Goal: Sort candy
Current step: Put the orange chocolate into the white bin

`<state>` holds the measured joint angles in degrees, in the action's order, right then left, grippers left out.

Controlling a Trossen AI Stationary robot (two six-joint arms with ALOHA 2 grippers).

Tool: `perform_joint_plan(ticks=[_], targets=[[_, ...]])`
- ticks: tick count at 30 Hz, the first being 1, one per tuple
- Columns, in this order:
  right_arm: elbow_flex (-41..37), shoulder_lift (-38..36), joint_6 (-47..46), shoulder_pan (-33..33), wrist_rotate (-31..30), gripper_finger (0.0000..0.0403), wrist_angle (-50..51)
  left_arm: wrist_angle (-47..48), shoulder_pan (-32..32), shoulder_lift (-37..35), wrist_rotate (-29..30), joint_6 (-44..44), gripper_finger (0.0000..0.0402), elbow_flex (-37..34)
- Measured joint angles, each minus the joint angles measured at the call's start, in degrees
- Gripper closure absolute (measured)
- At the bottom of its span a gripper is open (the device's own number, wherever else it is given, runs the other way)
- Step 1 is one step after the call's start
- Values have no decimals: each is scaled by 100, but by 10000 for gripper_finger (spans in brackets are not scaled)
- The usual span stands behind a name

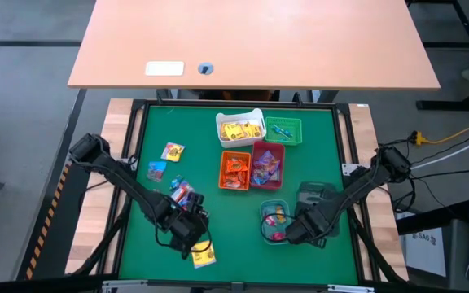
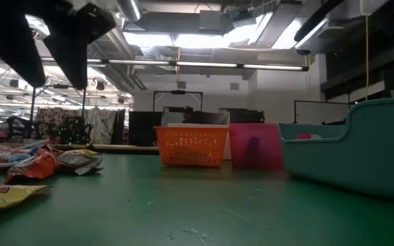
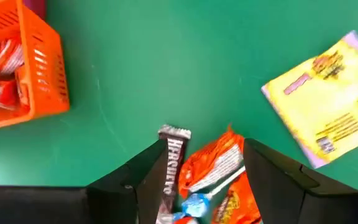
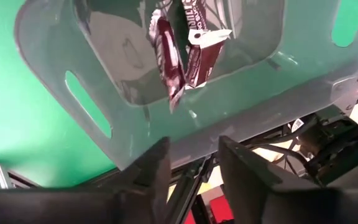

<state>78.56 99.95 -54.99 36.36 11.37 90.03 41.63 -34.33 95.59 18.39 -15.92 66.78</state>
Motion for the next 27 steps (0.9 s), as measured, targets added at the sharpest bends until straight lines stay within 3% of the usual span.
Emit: perform_joint_plan(ticks=[5,15,21,27], targets=[[0,-1,32,0,19,242,0,-322,121,-2,-279,349,205,-388],[0,-1,38,0,19,240,-1,-1198,407,-2,-1076,564,205,-901],[0,-1,41,0,32,240,-1,-1454,407,-2,-1077,603,208,-1220],[253,-1,134,0,321,240,1,-1667,410,-2,-1021,599,247,-1531]])
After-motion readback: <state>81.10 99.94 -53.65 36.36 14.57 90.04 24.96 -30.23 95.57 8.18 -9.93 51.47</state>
